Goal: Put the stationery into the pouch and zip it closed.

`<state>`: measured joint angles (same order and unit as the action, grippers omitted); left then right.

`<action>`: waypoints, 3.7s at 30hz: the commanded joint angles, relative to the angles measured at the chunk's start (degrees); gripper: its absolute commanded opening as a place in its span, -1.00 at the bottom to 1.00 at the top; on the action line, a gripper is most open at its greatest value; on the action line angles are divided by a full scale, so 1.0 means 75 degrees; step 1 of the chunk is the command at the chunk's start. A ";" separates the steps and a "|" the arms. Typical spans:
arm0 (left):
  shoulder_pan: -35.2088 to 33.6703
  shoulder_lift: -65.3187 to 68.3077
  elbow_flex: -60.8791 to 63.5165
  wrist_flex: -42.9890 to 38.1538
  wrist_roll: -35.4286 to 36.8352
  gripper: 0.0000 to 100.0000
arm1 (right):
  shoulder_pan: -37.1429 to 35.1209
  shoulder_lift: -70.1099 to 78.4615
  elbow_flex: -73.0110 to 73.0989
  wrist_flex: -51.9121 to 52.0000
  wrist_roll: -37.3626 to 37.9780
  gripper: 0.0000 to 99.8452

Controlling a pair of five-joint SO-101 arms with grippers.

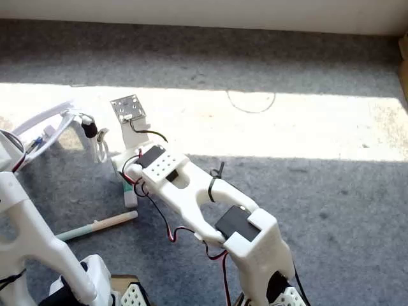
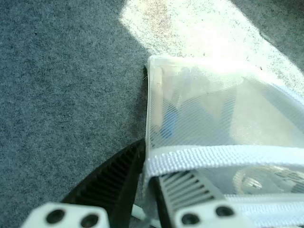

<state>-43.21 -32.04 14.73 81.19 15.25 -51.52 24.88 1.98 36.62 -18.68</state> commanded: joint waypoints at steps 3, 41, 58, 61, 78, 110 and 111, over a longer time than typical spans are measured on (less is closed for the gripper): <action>-0.0076 -0.0182 -0.0018 -0.0094 0.0047 -0.98 | 0.0006 -0.0006 -0.0533 0.0592 0.0012 -0.87; -0.0029 -0.0182 -0.0006 -0.0094 0.0023 -0.98 | 0.0440 0.2456 -0.4484 0.4190 0.0012 -0.87; 0.0897 -0.0182 -0.0018 -0.0082 0.0035 -0.98 | 0.0955 0.1319 -0.4823 0.6031 0.0012 -0.87; 0.1155 -0.0182 -0.0064 -0.0082 0.0070 -0.98 | 0.1307 0.1096 -0.4823 0.6031 0.0012 -0.87; 0.3429 -0.0182 -0.0674 0.0246 0.0094 -0.98 | 0.2104 -0.0381 -0.4800 0.6406 0.0012 -0.87; 0.4062 -0.0170 -0.0498 0.0352 0.0023 -0.98 | 0.2116 -0.3464 -0.4741 0.8035 0.0012 -0.87; 0.4062 -0.0170 -0.0498 0.0352 0.0023 -0.98 | 0.2116 -0.3558 -0.4741 0.8047 0.0012 -0.87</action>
<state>-13.85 -32.04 12.35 84.00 15.34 -36.04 2.90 -31.43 96.48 -18.68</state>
